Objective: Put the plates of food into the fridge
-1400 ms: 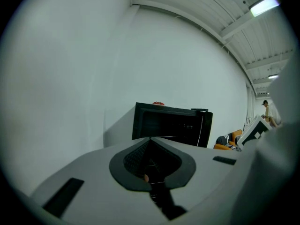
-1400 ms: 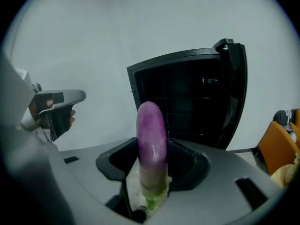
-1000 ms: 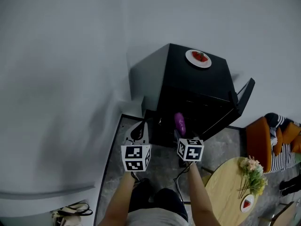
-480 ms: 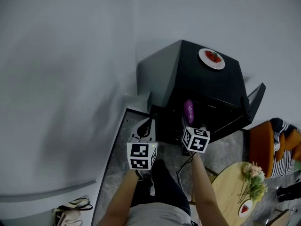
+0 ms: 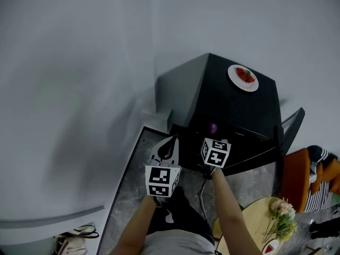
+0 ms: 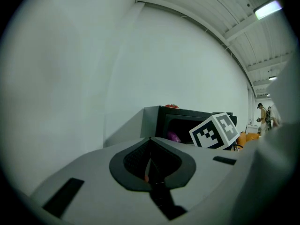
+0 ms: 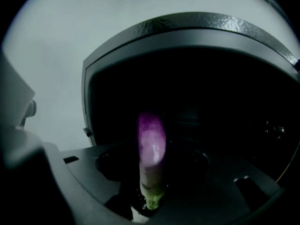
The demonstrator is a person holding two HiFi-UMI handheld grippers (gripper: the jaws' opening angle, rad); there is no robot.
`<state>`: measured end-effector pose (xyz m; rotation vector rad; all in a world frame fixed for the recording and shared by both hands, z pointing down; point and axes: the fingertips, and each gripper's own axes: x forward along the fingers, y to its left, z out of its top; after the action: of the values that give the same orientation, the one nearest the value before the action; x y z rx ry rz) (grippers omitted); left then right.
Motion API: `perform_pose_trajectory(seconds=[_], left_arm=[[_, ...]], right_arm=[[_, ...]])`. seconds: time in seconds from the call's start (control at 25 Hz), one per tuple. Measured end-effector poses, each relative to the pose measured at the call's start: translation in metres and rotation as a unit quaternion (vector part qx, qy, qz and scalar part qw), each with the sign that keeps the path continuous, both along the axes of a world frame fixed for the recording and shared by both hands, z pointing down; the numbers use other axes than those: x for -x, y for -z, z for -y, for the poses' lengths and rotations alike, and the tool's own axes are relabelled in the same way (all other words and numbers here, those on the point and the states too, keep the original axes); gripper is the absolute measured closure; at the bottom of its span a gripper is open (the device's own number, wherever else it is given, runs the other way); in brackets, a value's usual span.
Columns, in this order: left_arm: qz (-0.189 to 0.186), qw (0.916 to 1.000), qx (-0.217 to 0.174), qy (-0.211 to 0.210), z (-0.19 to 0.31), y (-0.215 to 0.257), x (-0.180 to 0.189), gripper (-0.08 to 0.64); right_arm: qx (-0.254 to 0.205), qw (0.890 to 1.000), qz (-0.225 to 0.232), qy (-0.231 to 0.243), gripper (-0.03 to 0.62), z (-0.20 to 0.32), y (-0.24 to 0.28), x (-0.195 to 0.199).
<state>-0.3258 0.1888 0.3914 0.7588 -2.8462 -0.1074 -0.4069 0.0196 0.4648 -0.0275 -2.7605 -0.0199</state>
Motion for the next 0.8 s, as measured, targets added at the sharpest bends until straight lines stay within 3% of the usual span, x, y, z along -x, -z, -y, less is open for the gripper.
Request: perform_pose_trajectory(seconds=[0.44, 0.8], left_arm=[[-0.012, 0.9999, 0.005, 0.010, 0.006, -0.008, 0.015, 0.551], [-0.014, 0.9999, 0.008, 0.006, 0.010, -0.010, 0.017, 0.551]], right_arm=[[0.000, 1.000, 0.002, 0.005, 0.387, 0.004, -0.003, 0.041], [0.011, 1.000, 0.025, 0.015, 0.383, 0.006, 0.000, 0.044]])
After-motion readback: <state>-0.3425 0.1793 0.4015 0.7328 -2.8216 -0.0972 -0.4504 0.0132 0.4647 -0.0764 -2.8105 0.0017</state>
